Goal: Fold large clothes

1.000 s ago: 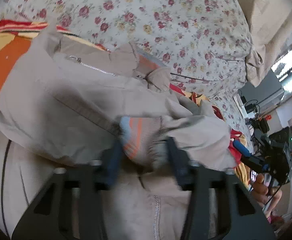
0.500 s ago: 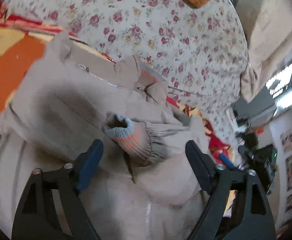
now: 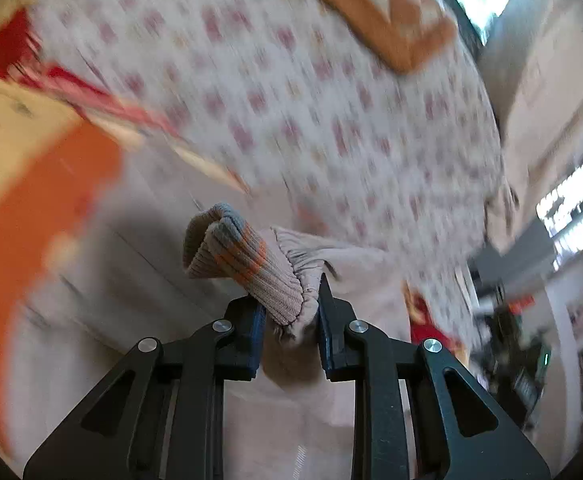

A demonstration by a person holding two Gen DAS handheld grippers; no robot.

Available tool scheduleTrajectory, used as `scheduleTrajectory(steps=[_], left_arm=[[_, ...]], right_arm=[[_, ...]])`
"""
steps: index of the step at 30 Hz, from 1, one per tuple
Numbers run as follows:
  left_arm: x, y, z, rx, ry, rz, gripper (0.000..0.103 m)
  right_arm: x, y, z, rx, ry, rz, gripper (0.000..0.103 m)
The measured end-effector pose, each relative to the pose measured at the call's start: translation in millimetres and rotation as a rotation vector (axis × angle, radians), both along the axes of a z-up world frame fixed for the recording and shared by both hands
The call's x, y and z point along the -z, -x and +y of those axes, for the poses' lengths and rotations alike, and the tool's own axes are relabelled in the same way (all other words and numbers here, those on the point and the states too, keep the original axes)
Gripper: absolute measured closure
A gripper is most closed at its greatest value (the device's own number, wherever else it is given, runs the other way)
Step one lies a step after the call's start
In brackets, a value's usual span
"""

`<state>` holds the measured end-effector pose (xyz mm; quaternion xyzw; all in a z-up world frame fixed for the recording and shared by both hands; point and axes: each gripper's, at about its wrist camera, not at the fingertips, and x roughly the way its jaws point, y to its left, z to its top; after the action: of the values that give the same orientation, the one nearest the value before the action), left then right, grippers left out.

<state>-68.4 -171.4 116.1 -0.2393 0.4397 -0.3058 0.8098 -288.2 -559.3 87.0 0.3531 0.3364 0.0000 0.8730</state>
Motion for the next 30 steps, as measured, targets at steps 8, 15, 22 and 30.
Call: scheduleTrajectory(steps=[8,15,22,30], left_arm=[[14.1,-14.7,23.0,-0.070,-0.068,0.060,0.082],[15.2,-9.3,13.1,-0.034,-0.072,0.066,0.082],[49.5,-7.0,-10.3,0.007,-0.297,0.131,0.076],[14.9,6.6,19.8,-0.151,-0.303,0.000,0.040]], right_arm=[[8.7,1.8,39.8,-0.209,0.340,0.182,0.023],[51.3,-15.5,67.4,-0.189,0.613,0.335,0.081],[42.7,8.7,32.0,-0.119,0.603,0.440,0.087],[-3.6,33.6,28.1,-0.197,0.445,0.249,0.034]])
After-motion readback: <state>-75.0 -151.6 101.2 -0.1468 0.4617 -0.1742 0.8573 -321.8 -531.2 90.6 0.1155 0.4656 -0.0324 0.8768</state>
